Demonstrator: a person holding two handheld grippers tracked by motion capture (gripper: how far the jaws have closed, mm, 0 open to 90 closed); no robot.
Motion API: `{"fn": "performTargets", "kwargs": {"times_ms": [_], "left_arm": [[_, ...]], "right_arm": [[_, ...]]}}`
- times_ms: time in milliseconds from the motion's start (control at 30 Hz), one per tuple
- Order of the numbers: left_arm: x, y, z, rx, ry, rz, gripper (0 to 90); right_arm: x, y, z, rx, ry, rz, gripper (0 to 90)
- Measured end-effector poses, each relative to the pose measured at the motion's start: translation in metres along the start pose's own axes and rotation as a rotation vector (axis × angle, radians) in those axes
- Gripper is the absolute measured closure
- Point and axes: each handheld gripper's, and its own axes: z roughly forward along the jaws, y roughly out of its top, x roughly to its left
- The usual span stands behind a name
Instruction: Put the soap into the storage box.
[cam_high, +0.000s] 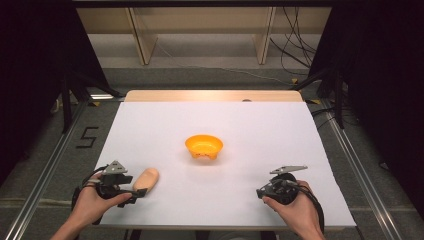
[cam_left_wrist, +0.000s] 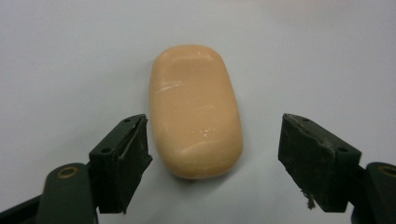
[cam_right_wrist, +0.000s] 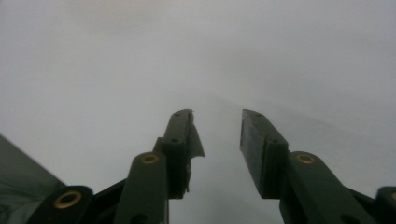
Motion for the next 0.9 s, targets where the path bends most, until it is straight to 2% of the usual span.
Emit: {"fn": "performTargets", "kwargs": {"times_ms": [33, 100, 133, 200, 267, 300, 333, 400, 467, 500, 533, 567, 667, 700, 733, 767, 800, 833, 867, 900], "left_arm": [[0.001, 0.002, -0.001, 0.036, -0.008, 0.011, 23.5], [0.0, 0.003, 0.001, 0.022, -0.009, -0.004, 23.5], [0.0, 0.007, 0.0, 0.052, -0.011, -0.002, 23.1], [-0.001, 0.009, 0.0, 0.049, -0.015, -0.006, 23.0], [-0.002, 0.014, -0.001, 0.067, -0.015, -0.003, 23.1], [-0.003, 0.018, -0.001, 0.093, -0.01, -0.004, 22.9], [-0.003, 0.024, -0.001, 0.152, -0.015, 0.017, 22.4], [-0.004, 0.028, 0.0, 0.161, -0.004, 0.009, 22.5], [-0.004, 0.036, 0.002, 0.196, 0.01, 0.008, 22.9], [-0.003, 0.043, 0.003, 0.229, 0.018, 0.018, 23.1], [-0.003, 0.043, 0.003, 0.229, 0.018, 0.018, 23.1], [-0.004, 0.046, 0.004, 0.235, 0.019, 0.008, 23.1], [-0.004, 0.055, 0.007, 0.275, 0.019, 0.009, 23.0], [-0.005, 0.06, 0.01, 0.306, 0.016, 0.003, 22.8], [-0.005, 0.06, 0.01, 0.306, 0.016, 0.003, 22.9], [-0.005, 0.063, 0.014, 0.338, 0.018, 0.017, 22.9], [-0.005, 0.063, 0.014, 0.338, 0.018, 0.017, 22.9], [-0.006, 0.065, 0.017, 0.355, 0.023, 0.007, 22.9], [-0.004, 0.066, 0.019, 0.362, 0.031, 0.017, 22.9], [-0.006, 0.068, 0.024, 0.384, 0.042, -0.025, 23.4]], "right_arm": [[-0.001, 0.0, -0.001, -0.004, -0.004, 0.008, 60.6], [-0.002, 0.0, -0.001, -0.016, -0.011, 0.014, 59.7], [-0.004, 0.0, -0.002, -0.025, 0.005, 0.038, 60.5], [-0.005, 0.0, -0.003, -0.031, -0.004, 0.034, 60.4], [-0.008, 0.0, -0.003, -0.031, -0.008, 0.039, 60.3], [-0.009, -0.001, -0.002, -0.037, -0.001, 0.048, 60.3], [-0.009, -0.001, -0.003, -0.03, -0.021, 0.052, 60.1], [-0.009, 0.0, -0.003, -0.031, -0.01, 0.056, 59.8], [-0.009, 0.0, -0.004, -0.033, -0.014, 0.052, 59.4], [-0.008, 0.0, -0.004, -0.024, -0.026, 0.062, 59.4], [-0.008, 0.0, -0.004, -0.024, -0.026, 0.062, 59.4], [-0.008, 0.0, -0.004, -0.025, -0.003, 0.068, 59.3], [-0.009, 0.0, -0.003, -0.022, -0.005, 0.07, 58.8], [-0.008, 0.0, -0.003, -0.029, 0.016, 0.088, 58.7], [-0.008, 0.0, -0.003, -0.029, 0.016, 0.088, 58.7], [-0.01, 0.0, -0.002, -0.03, -0.021, 0.046, 58.7], [-0.01, 0.0, -0.002, -0.03, -0.021, 0.046, 58.7], [-0.009, 0.0, -0.002, -0.017, -0.041, 0.052, 58.7], [-0.009, 0.0, -0.002, -0.016, -0.036, 0.051, 58.6], [-0.007, 0.0, -0.002, -0.01, -0.015, 0.069, 58.6]]}}
